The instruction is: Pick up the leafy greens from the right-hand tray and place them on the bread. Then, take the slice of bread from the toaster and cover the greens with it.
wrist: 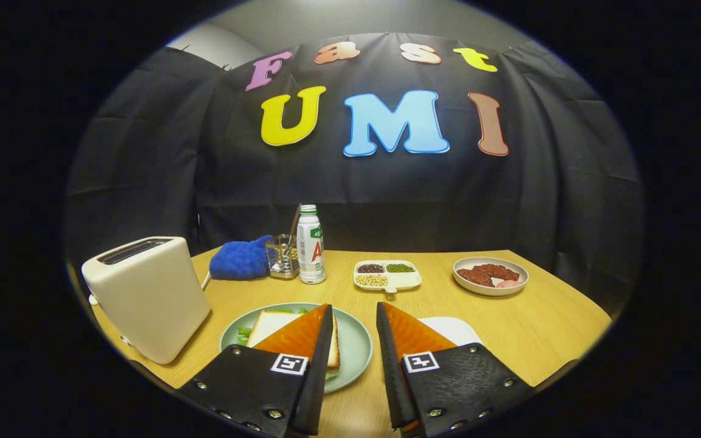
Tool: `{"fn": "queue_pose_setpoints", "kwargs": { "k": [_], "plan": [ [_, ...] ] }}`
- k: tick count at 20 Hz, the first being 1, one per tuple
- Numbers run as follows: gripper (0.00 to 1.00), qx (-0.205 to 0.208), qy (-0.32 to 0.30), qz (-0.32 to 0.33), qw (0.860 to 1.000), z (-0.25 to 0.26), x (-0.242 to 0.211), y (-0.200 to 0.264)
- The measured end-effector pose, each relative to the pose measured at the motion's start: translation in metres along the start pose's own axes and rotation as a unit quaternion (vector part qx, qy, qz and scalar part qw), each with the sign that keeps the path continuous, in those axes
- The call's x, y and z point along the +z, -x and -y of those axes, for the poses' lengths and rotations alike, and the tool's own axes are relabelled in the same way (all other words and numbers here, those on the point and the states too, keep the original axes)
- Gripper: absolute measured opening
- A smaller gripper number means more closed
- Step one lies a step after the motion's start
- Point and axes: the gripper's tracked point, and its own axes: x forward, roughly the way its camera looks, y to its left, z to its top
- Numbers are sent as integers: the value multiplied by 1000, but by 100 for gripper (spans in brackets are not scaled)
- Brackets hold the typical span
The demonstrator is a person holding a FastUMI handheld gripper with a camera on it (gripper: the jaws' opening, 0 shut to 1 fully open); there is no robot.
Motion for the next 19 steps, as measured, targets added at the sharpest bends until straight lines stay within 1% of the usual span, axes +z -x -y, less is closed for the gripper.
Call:
{"fn": "queue_pose_setpoints", "kwargs": {
  "k": [2,4,7,8,11,13,19],
  "plan": [
    [43,2,14,20,1000,23,16,5],
    [43,-5,30,42,999,57,31,14],
    [43,14,8,70,997,102,46,29],
    [43,5,8,76,997,126,50,32],
    [43,-34,34,76,996,200,46,42],
    [43,-40,43,71,996,237,40,48],
    [43,-59,84,94,990,350,45,70]
  ]
}}
